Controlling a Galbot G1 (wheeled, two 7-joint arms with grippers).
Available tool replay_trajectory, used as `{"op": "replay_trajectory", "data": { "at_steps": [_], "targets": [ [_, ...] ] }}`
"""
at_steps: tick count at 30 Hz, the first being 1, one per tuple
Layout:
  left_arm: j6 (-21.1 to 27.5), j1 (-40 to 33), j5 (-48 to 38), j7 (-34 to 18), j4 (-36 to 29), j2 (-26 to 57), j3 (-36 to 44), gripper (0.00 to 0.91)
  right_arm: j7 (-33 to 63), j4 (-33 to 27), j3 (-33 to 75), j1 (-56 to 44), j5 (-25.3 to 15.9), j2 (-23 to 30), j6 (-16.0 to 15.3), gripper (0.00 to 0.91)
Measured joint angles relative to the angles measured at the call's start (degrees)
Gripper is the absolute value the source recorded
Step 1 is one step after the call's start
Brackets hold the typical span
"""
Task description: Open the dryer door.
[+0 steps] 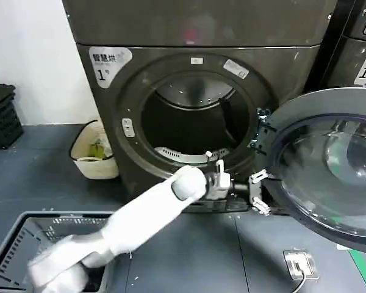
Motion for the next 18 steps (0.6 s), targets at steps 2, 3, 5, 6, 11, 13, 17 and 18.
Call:
{"op": "replay_trajectory", "data": {
  "at_steps": [2, 3, 5, 6, 11, 13, 17, 18],
  "targets": [
    [-0.4, -0.9, 1.3, 0.8, -3.2, 4.1, 1.2, 0.907, -0.4, 0.0, 0.0, 0.2, 0.3, 0.0, -0.3, 0.907],
    [-0.5, -1.3, 1.5, 0.9, -4.6, 5.9, 1.7, 0.907, -0.5, 0.0, -0.1, 0.3, 0.5, 0.0, -0.7, 0.907],
    [-1.3, -2.4, 2.2, 1.3, -8.0, 10.1, 3.1, 0.907, -0.9, 0.0, -0.2, 0.3, 0.8, 0.0, -1.1, 0.907],
    [-1.7, -2.9, 2.6, 1.5, -9.6, 12.1, 3.9, 0.907, -1.1, -0.1, -0.3, 0.3, 1.0, 0.0, -1.3, 0.907],
    [-5.6, -6.3, 6.9, 2.3, -16.2, 21.7, 7.2, 0.907, -1.6, -0.3, -0.4, 0.5, 1.3, 0.0, -2.4, 0.907],
    [-7.5, -7.8, 9.4, 2.5, -18.0, 25.2, 8.4, 0.907, -1.8, -0.6, -0.3, 0.5, 1.6, 0.0, -2.8, 0.907],
    [-13.8, -11.0, 15.7, 2.9, -20.3, 31.3, 11.0, 0.907, -2.0, -1.4, 0.0, 0.5, 2.6, 0.0, -3.0, 0.907],
    [-15.6, -11.9, 17.3, 3.0, -20.8, 32.6, 11.6, 0.907, -2.1, -1.5, 0.0, 0.5, 3.2, 0.0, -3.0, 0.907]
  ]
}}
